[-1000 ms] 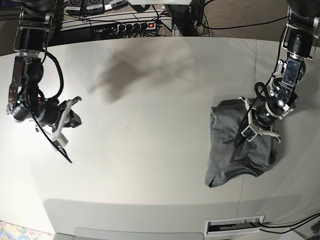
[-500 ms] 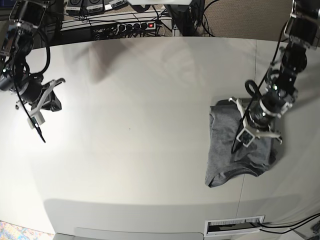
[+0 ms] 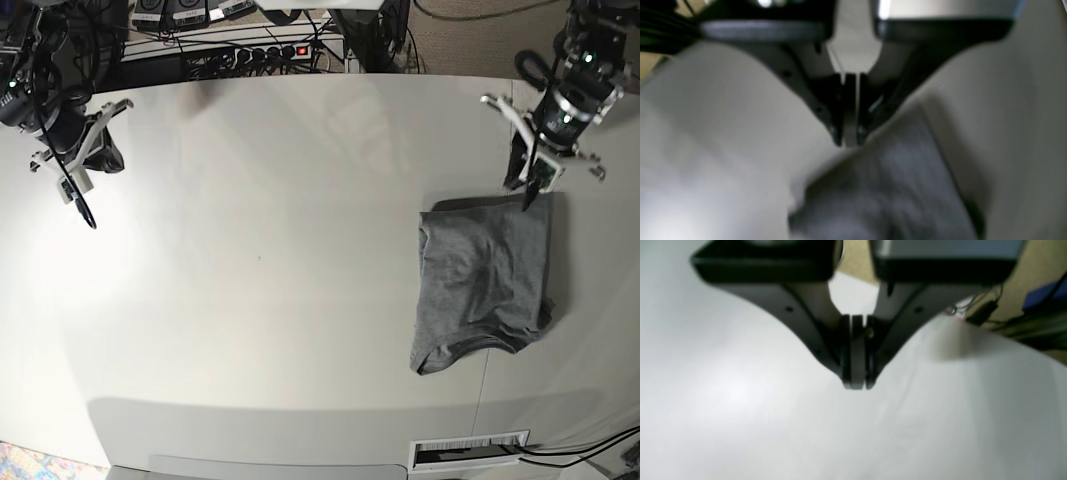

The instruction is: Fold the T-shirt properly

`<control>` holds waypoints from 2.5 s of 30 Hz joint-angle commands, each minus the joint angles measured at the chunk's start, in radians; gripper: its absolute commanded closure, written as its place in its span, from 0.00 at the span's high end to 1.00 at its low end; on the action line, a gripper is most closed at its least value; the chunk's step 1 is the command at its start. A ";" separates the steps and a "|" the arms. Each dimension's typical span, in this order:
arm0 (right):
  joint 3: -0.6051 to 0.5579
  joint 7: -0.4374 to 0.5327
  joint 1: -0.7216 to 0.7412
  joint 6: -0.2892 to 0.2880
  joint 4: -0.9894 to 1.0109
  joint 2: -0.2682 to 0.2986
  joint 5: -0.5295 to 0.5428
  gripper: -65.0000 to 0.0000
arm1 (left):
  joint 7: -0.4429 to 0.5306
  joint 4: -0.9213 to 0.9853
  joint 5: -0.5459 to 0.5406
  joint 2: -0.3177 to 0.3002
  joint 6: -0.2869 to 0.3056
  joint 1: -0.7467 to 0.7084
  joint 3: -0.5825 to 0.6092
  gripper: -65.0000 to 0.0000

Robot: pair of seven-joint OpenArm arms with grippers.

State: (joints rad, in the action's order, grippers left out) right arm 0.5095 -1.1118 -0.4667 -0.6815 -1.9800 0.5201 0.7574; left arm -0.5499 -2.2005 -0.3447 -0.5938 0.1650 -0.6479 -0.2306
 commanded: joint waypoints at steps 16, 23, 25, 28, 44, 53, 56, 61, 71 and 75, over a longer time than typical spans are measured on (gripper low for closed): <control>0.010 0.032 -0.382 -0.003 -0.015 -0.007 0.012 0.00 | 0.002 -0.060 -0.061 0.218 0.034 -0.487 -0.192 0.00; 0.009 0.040 -0.514 -0.006 -0.015 -0.129 -0.042 0.00 | -0.019 -0.050 -0.152 0.239 0.182 -0.616 -0.190 0.00; 0.008 0.055 -0.531 -0.006 -0.014 -0.163 -0.082 0.00 | -0.018 -0.023 -0.171 0.239 0.221 -0.626 -0.189 0.00; -0.005 0.071 -0.536 -0.006 -0.006 -0.196 -0.123 0.00 | 0.001 0.073 -0.184 0.239 0.269 -0.623 -0.166 0.00; -0.416 0.451 -0.304 -0.003 0.617 -0.191 -0.531 0.00 | 0.214 0.747 -0.006 0.239 0.310 -0.298 0.138 0.00; -0.568 0.654 0.006 -0.002 1.132 -0.203 -0.628 0.00 | 0.370 1.069 0.100 0.240 0.270 -0.050 0.296 0.00; -0.585 0.739 0.089 0.072 1.278 -0.238 -0.647 0.00 | 0.416 1.172 0.120 0.245 0.255 0.029 0.346 0.00; -0.584 0.857 0.187 0.273 1.453 -0.328 -0.751 0.00 | 0.447 1.333 0.144 0.277 0.127 0.152 0.430 0.00; -0.584 0.893 0.251 0.656 1.550 -0.455 -0.767 0.00 | 0.500 1.600 0.144 0.397 0.015 0.323 0.503 0.00; -0.584 0.888 0.257 0.708 1.550 -0.460 -0.675 0.00 | 0.504 1.633 0.144 0.444 -0.047 0.341 0.503 0.00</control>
State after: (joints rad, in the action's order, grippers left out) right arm -0.0761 -0.2241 -0.2092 0.0254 -0.4290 0.0555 0.0822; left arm -0.0513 -0.5652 -0.1993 -0.1482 0.1181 -0.2989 0.2726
